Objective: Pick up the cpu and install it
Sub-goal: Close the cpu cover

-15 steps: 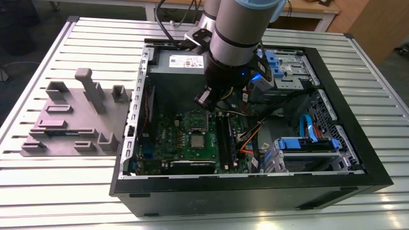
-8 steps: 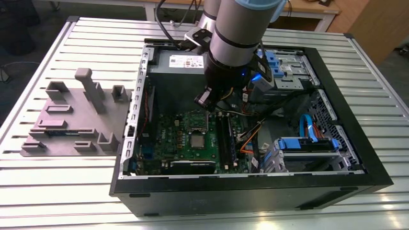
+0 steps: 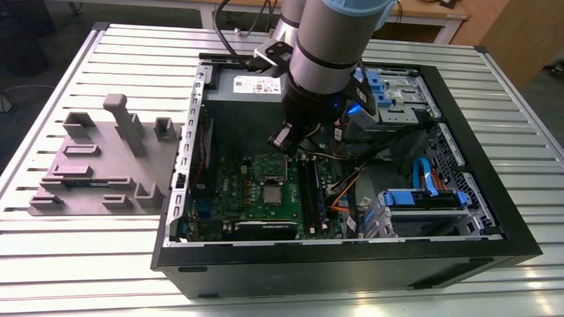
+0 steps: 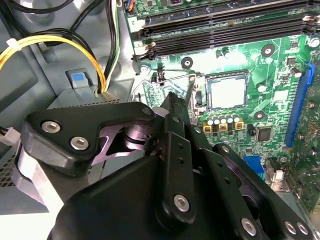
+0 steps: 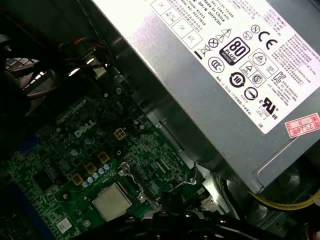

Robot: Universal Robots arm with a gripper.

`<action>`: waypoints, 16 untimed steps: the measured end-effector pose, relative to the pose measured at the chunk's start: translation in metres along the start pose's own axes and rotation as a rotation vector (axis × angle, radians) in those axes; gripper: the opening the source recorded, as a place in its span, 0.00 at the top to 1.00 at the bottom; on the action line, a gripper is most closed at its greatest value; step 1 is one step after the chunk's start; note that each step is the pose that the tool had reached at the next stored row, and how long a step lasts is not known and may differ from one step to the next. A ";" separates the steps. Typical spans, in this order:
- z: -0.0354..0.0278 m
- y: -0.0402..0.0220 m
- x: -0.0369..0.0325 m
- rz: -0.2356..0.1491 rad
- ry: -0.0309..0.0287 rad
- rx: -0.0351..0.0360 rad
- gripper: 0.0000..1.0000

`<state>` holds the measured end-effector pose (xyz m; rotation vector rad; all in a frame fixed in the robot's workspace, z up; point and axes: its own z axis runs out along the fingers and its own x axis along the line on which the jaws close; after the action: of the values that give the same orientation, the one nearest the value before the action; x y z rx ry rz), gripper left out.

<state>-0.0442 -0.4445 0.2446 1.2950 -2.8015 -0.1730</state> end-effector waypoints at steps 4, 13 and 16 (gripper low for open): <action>-0.0002 -0.0013 0.0017 0.000 0.0003 0.0002 0.90; -0.0003 -0.0024 0.0029 -0.001 0.0004 0.0002 0.90; -0.0004 -0.0031 0.0037 -0.001 0.0004 0.0002 0.90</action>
<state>-0.0442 -0.4493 0.2446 1.2958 -2.8010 -0.1724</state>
